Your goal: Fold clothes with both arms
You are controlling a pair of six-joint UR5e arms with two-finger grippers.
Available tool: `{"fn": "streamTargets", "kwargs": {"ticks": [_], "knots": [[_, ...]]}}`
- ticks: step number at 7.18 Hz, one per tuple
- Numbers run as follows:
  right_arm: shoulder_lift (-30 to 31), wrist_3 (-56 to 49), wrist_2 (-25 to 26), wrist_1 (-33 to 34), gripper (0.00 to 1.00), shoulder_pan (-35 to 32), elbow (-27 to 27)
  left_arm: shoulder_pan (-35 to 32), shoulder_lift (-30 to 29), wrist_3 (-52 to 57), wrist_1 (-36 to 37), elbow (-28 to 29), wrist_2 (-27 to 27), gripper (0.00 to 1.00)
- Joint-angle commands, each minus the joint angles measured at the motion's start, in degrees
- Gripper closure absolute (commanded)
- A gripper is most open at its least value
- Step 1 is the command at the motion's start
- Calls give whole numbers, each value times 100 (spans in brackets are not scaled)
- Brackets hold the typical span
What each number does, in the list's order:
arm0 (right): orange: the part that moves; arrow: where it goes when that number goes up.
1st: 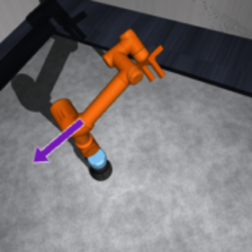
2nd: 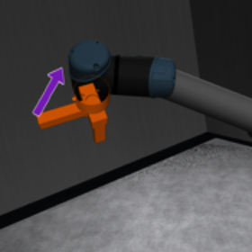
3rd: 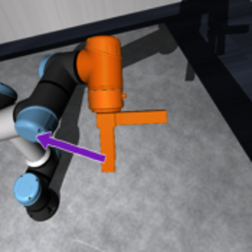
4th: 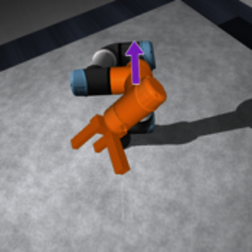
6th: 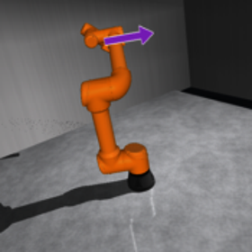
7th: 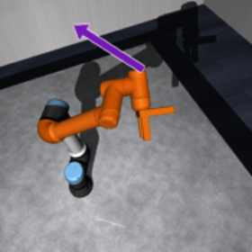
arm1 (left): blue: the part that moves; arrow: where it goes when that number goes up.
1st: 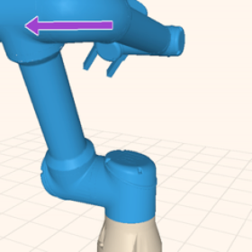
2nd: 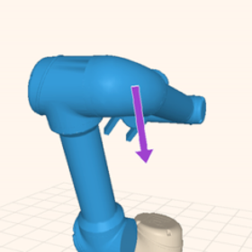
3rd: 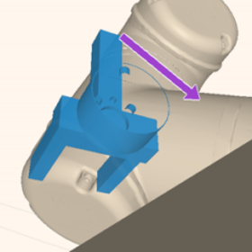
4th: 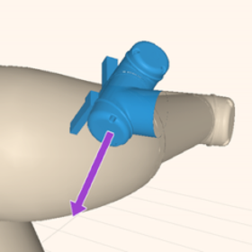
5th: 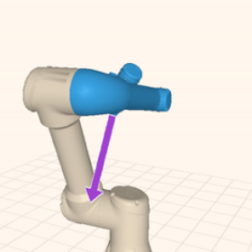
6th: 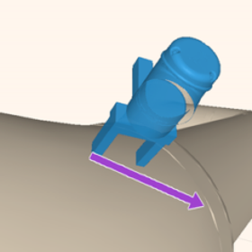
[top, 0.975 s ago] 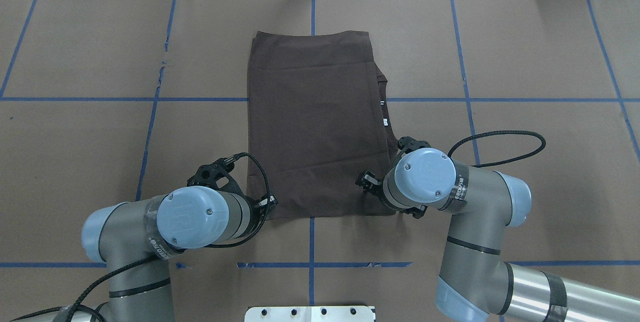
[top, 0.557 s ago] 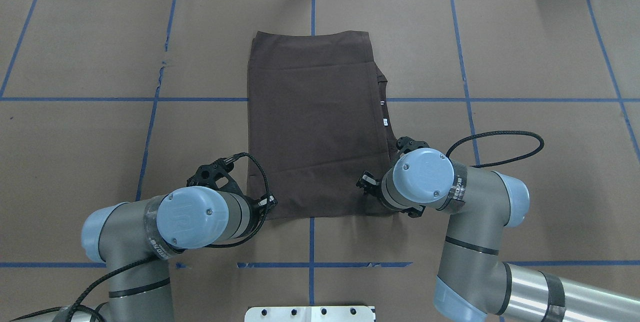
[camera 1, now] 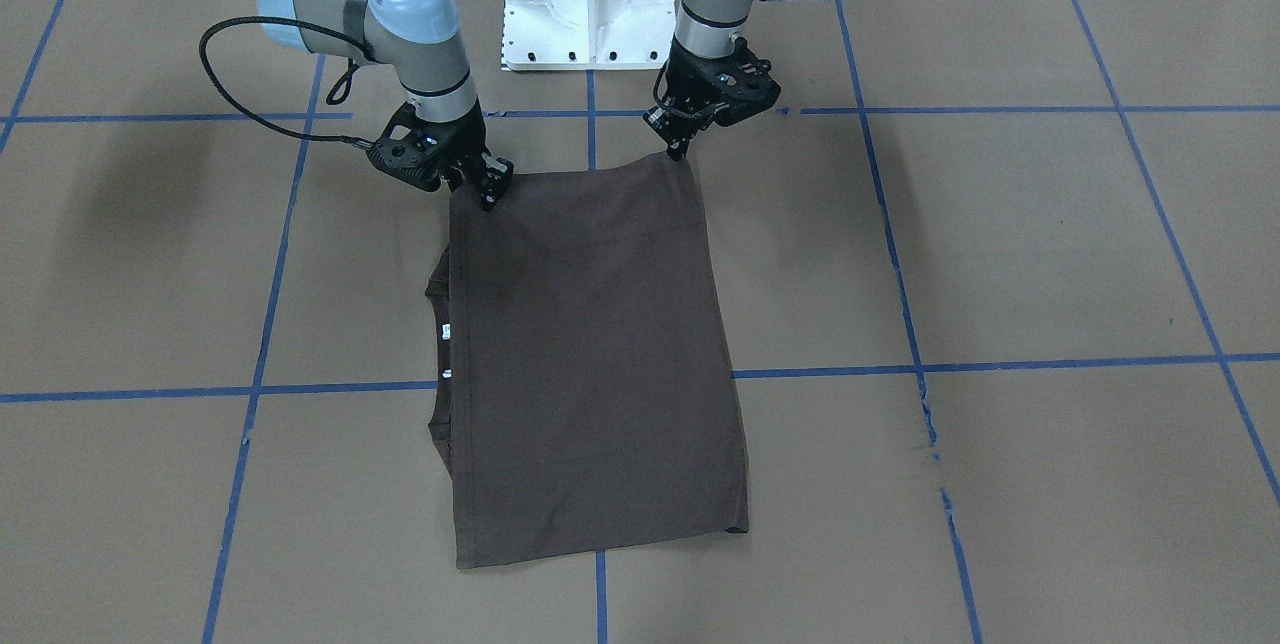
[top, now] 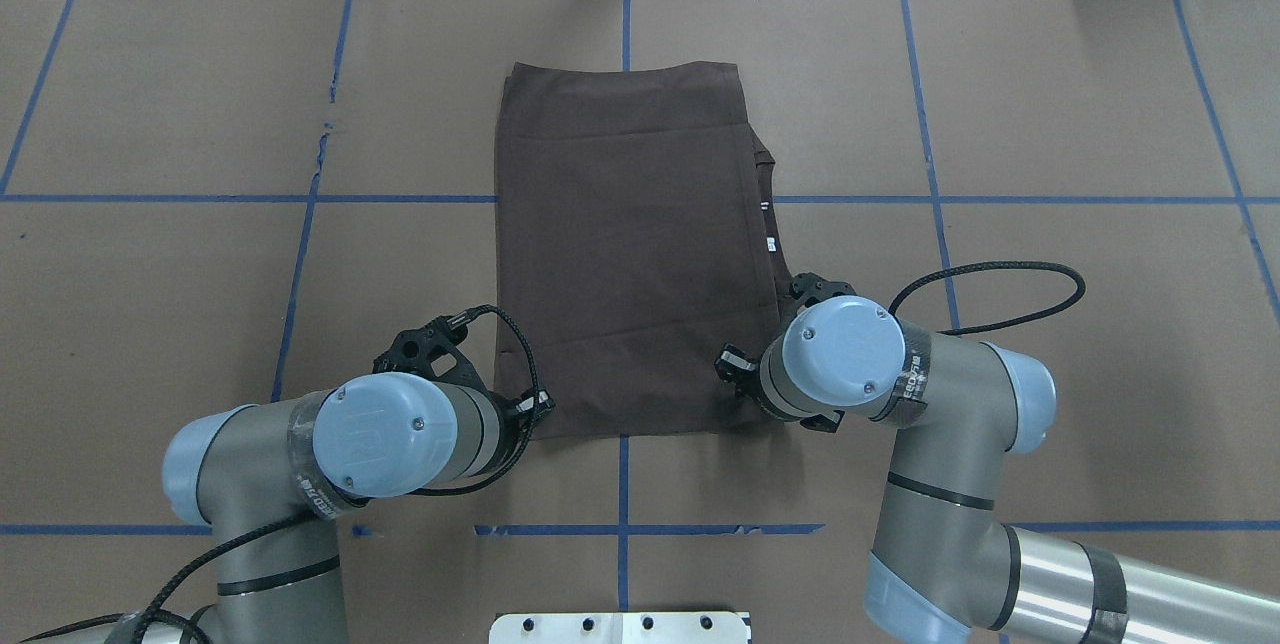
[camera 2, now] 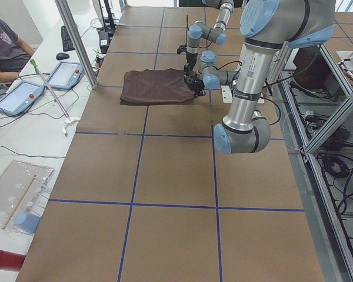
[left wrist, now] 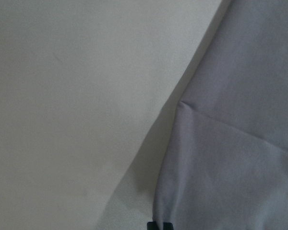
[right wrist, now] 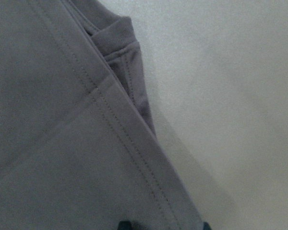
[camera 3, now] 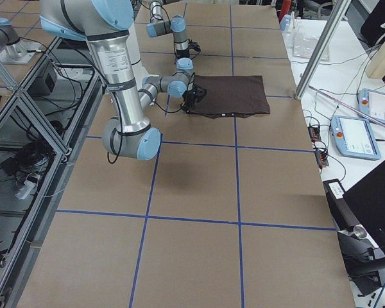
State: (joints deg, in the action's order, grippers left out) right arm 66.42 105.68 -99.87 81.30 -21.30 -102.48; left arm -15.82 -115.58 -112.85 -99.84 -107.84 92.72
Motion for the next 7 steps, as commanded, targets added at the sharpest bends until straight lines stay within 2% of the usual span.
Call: {"fn": "streamTargets", "kwargs": {"ticks": [1,5,7], "knots": [[-50,-3,3,-9,100,-6,-9,0,0,0,0,0,0,100],[-164,-3,3,-9,100,-50,-61,9,-9,9,0,-9,0,100],[-121,-29,-84,-18,100,-76,-245,35,105,0,52,-480,-9,100]]}}
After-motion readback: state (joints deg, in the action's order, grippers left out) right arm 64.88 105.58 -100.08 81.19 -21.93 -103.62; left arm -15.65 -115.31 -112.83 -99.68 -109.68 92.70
